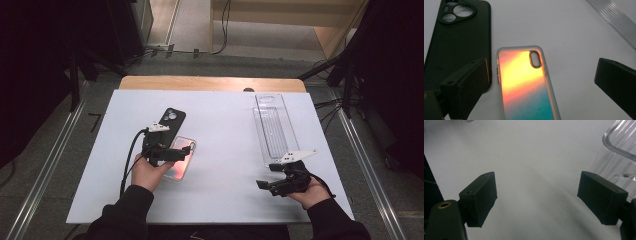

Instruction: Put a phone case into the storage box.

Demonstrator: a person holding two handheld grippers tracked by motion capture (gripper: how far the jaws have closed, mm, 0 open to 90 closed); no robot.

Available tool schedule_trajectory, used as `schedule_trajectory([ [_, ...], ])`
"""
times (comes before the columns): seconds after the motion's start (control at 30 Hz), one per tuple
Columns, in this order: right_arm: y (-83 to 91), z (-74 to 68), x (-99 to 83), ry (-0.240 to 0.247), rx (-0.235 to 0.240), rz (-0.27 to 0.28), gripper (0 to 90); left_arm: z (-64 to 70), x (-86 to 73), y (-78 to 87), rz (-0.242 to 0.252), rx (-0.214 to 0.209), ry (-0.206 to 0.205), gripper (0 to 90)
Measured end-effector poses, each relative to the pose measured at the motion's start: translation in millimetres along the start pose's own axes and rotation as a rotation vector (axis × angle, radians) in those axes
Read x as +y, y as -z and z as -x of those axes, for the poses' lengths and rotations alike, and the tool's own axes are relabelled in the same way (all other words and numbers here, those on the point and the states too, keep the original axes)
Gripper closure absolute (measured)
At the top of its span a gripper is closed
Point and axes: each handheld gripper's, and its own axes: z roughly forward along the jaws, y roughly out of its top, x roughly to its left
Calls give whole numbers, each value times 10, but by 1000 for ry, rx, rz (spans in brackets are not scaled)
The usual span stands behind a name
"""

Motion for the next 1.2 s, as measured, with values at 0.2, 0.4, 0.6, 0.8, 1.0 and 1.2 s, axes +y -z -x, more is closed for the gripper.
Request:
schedule_trajectory([
  [0.2,3,-4,-1,8,2,1,142,17,-10,-39,-8,24,-11,0],
  [0.4,-1,-9,2,4,-3,-5,142,29,-56,-66,-20,23,8,0],
  [0.6,-2,-9,1,6,-3,-5,142,24,-122,-129,-40,39,12,0],
  [0.8,1,-8,-1,8,-5,-5,142,26,-186,-170,-68,40,9,0],
  [1.0,0,-9,-2,9,-6,-6,142,23,-229,-202,-91,49,7,11],
  [1.2,0,-8,-2,7,-6,-7,142,43,-282,-246,-128,56,2,11],
])
